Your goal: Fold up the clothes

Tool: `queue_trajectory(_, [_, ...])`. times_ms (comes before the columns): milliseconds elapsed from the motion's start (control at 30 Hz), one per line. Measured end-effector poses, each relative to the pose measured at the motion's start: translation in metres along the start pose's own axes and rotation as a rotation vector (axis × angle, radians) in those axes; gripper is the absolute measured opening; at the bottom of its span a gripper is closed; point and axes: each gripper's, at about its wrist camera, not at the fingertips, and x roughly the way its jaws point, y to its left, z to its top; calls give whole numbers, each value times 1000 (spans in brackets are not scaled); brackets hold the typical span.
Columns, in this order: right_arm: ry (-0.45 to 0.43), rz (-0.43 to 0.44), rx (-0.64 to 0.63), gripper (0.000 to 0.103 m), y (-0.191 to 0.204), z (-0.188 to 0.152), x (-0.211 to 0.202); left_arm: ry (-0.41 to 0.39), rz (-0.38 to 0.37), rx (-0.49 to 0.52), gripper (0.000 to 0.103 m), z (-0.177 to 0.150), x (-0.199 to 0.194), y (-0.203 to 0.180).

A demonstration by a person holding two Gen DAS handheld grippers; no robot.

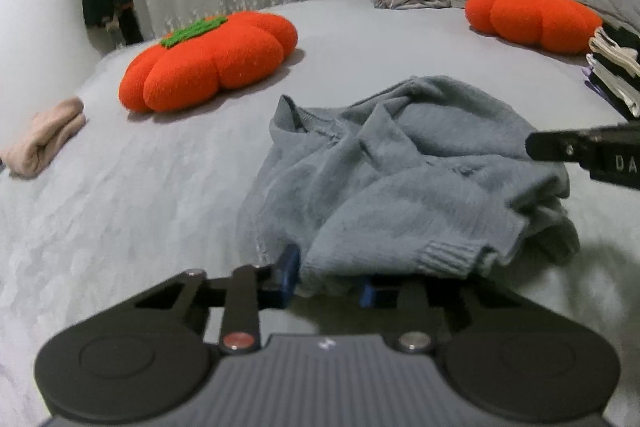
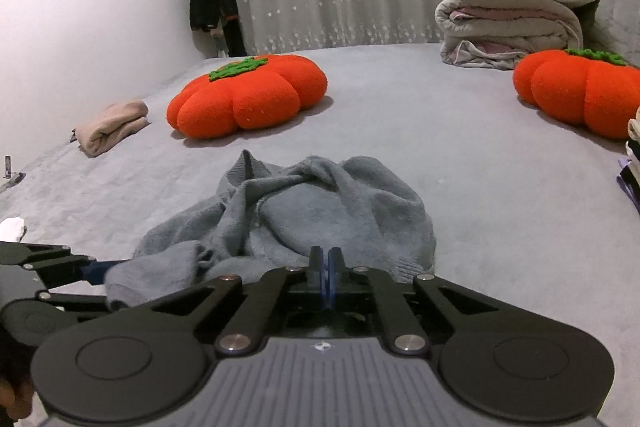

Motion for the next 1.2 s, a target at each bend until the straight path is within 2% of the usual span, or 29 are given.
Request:
queue_trajectory(133, [36,-12,4,7,-2,-2,5,3,6,-12,21,0,-2,2])
queue_trajectory(200, [53,-19,3,15,-3,-4,8,4,11,-12,20,0,-4,2])
queue_trajectory(267, [62,-38,-5,33,-4,-5,10,5,12,-14,19,0,-5,2])
queue_trajectory(333, [69,-55,-15,41,-4,-6,13,3,16,-14,19,-1,-7,3])
queue_trajectory(600, [105,-93,-32,55,-11,-11,27,12,24,-24,19,-3,-11,10])
queue_trajectory(733, [110,-111,-46,53,-12,-14,35,22,21,-25,19,-6,-12,12])
queue_trajectory(800, [111,-115,-62,42,-10,-15,37,25,19,-24,19,-8,-13,14])
queue_trajectory(867, [114,-123,-73,25,-8,-15,39,29,16,-24,19,-9,-13,15])
queue_trajectory(1000, [97,-140,-78,16,-6,-12,35,47,1,-33,20,-11,-13,20])
queue_trajectory(1100, [64,-150,-78,12,-5,-6,25,64,-6,-35,29,-13,-12,23])
queue_trajectory(1167, [37,-168,-86,10,-6,-3,17,73,-7,-37,53,-14,-11,24])
queue_trajectory(1200, [21,-188,-94,10,-7,-1,13,74,-9,-35,56,-14,-11,24])
